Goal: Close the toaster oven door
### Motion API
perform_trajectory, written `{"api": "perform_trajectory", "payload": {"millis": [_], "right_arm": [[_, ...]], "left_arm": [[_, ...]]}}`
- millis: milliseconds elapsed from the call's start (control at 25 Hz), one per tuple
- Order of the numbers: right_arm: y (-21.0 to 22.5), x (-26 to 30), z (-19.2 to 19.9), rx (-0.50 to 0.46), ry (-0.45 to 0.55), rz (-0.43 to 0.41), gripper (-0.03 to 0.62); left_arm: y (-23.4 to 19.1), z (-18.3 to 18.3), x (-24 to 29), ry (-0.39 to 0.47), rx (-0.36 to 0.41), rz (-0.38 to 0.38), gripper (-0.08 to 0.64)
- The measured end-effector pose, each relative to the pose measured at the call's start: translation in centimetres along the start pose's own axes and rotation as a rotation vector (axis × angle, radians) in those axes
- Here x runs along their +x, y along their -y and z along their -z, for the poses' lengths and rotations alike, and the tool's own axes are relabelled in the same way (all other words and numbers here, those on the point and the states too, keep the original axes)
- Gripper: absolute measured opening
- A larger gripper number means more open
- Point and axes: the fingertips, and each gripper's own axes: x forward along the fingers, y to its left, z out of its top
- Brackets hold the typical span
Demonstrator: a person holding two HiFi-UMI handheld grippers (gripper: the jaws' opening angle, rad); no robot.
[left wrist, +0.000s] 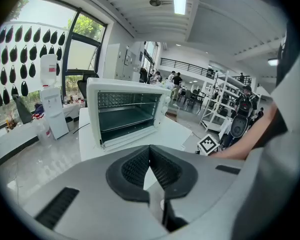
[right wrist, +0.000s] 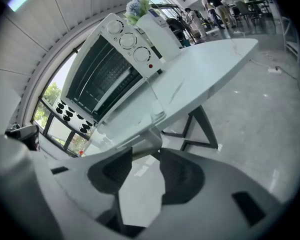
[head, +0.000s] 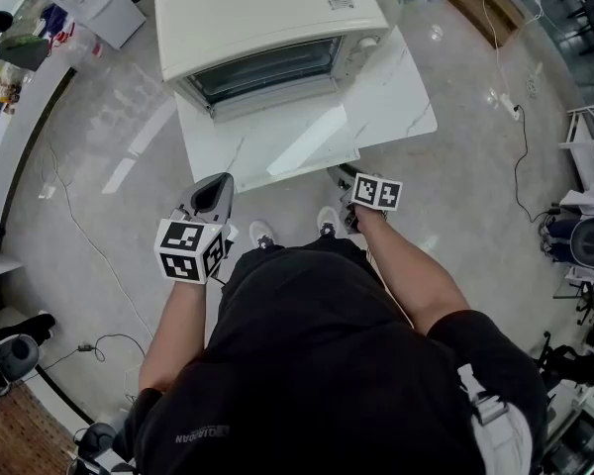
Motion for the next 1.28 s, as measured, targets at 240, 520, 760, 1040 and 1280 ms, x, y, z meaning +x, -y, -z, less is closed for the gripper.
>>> {"api": "perform_trajectory", "payload": {"millis": [240,520,760,1040,1280], "right_arm": [[-1.3,-1.1,-0.8,0.059,0.041,-0.038,0.163],[-2.0,-1.8,-1.9,0.177,0.104,-0.11,0.163],[-2.9,-2.1,-2.9,0.22,0.145,-0.165,0.163],[-4.7,-3.1,-5.4,0.264,0.208,-0.245,0.15],[-5.7,-4.1,-6.3,0.3,0.249,-0.278,0.146]], "left_arm": [[0.4,-0.4,0.0,0.012,0.004,0.013,0.003],[1.0,-1.3,-0.1,0.042,0.012,0.034,0.003],[1.3,-2.1,-0.2,0.064,0.022,0.041,0.003],[1.7,-2.8,-0.7,0.086,0.023,0.041,0.003],[2.2,-3.8,-1.3,0.117,0.034,0.048,0.003]]}}
